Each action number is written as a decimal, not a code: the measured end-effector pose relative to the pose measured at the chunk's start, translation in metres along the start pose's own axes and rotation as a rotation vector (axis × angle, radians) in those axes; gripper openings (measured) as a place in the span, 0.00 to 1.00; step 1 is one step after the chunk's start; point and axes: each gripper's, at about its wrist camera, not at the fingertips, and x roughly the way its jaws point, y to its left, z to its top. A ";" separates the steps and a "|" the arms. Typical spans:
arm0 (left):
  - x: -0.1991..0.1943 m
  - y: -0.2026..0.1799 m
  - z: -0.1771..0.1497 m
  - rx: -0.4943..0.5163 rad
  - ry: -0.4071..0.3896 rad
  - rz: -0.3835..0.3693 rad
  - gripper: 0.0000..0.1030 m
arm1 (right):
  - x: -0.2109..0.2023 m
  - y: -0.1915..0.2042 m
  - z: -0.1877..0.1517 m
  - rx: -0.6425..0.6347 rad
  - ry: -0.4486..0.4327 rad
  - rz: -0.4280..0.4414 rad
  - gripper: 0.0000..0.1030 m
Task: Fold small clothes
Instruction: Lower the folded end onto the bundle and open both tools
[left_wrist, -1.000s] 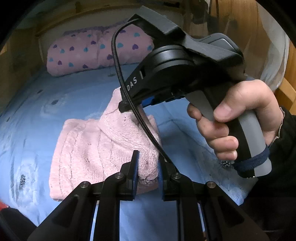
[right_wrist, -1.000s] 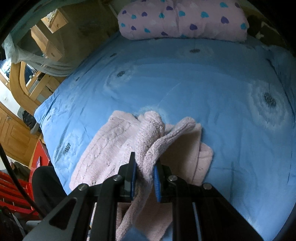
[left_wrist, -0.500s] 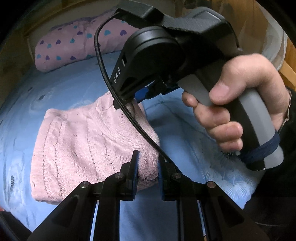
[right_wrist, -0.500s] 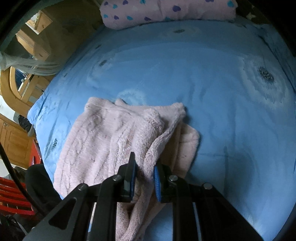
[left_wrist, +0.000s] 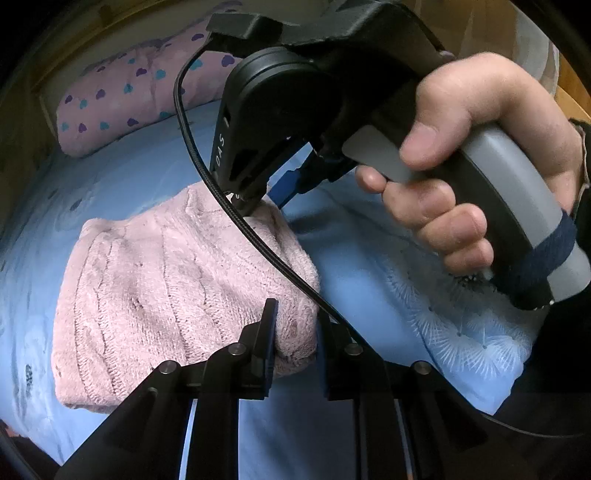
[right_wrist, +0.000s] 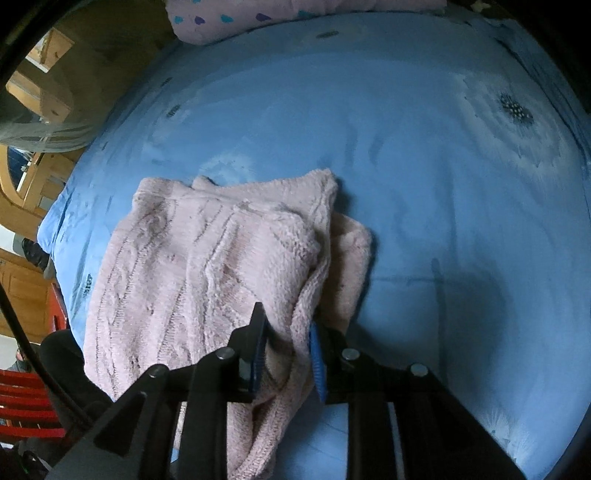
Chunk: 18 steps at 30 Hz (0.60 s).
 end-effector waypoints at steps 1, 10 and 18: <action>0.000 -0.001 -0.001 0.001 0.000 0.002 0.00 | 0.002 0.000 0.000 0.007 0.007 -0.007 0.26; 0.009 -0.004 -0.003 -0.007 0.022 0.002 0.00 | 0.026 -0.026 0.001 0.120 0.094 0.023 0.52; 0.014 0.000 0.000 -0.045 0.037 -0.063 0.11 | 0.033 -0.020 0.001 0.110 0.100 0.006 0.57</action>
